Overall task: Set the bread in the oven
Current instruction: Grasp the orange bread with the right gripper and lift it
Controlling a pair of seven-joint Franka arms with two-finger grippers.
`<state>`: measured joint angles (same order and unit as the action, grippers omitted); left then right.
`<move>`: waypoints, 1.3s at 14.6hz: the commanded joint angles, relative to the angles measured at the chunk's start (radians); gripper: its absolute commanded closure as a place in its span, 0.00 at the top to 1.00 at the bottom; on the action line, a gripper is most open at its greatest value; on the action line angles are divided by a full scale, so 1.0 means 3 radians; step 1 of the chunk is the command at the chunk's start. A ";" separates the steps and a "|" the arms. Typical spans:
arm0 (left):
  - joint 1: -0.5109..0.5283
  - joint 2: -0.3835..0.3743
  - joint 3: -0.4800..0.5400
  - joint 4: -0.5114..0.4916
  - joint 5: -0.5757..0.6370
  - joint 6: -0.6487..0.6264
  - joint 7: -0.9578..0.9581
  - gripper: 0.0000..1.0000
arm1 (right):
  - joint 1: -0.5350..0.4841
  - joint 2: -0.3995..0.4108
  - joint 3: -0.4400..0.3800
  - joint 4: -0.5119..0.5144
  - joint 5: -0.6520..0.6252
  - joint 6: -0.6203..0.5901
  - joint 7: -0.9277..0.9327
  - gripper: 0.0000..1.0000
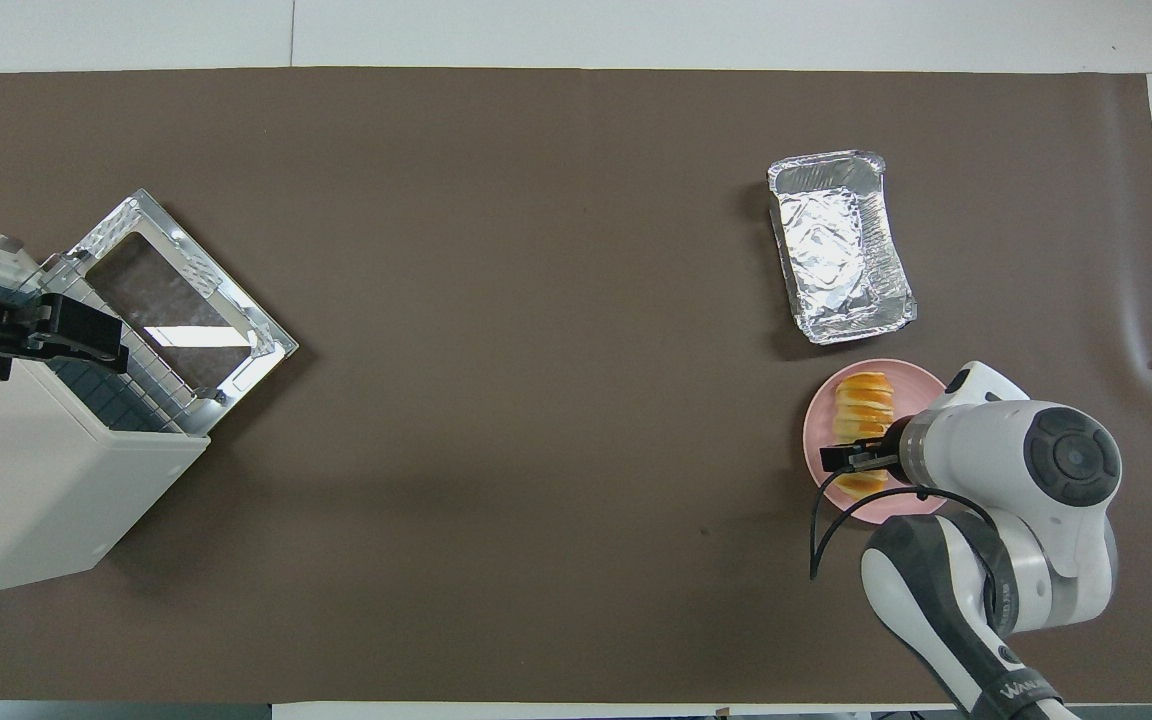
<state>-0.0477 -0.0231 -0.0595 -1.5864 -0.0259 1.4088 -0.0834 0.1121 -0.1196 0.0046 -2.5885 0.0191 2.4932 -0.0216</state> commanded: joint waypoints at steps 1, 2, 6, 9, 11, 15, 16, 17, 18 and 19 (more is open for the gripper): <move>0.0041 -0.0107 -0.0027 -0.0127 -0.0016 0.0075 0.0007 1.00 | -0.0016 0.0000 0.0010 -0.0028 0.0039 0.0075 0.0082 0.00; 0.0041 -0.0107 -0.0027 -0.0127 -0.0016 0.0075 0.0007 1.00 | -0.0011 0.0000 0.0010 -0.0018 0.0039 0.0070 0.0087 0.00; 0.0041 -0.0107 -0.0027 -0.0127 -0.0016 0.0075 0.0007 1.00 | 0.0040 0.0025 0.0010 0.0012 0.0039 0.0070 0.0082 0.00; 0.0041 -0.0107 -0.0027 -0.0127 -0.0016 0.0075 0.0007 1.00 | 0.0040 0.0051 0.0010 0.0130 0.0039 -0.0027 0.0067 0.00; 0.0041 -0.0107 -0.0027 -0.0127 -0.0016 0.0075 0.0007 1.00 | 0.0040 0.0071 0.0010 0.0349 0.0039 -0.0327 0.0067 0.00; 0.0041 -0.0107 -0.0027 -0.0127 -0.0016 0.0075 0.0007 1.00 | 0.0015 0.0199 0.0005 0.1120 0.0044 -0.1201 0.0067 0.00; 0.0041 -0.0107 -0.0027 -0.0127 -0.0016 0.0075 0.0007 1.00 | -0.0005 0.0270 0.0005 0.1350 0.0044 -0.1401 0.0067 0.00; 0.0041 -0.0107 -0.0027 -0.0127 -0.0016 0.0075 0.0007 1.00 | -0.0031 0.0392 0.0005 0.1671 0.0044 -0.1640 0.0067 0.00; 0.0041 -0.0107 -0.0027 -0.0127 -0.0016 0.0075 0.0007 1.00 | -0.0041 0.0500 0.0005 0.1963 0.0044 -0.1800 0.0067 0.00; 0.0041 -0.0107 -0.0027 -0.0127 -0.0016 0.0075 0.0007 1.00 | -0.0041 0.0607 0.0005 0.2214 0.0049 -0.1908 0.0067 0.00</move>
<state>-0.0477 -0.0231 -0.0595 -1.5864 -0.0259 1.4088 -0.0834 0.1138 -0.0532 0.0015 -2.1214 0.0195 2.0129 -0.0121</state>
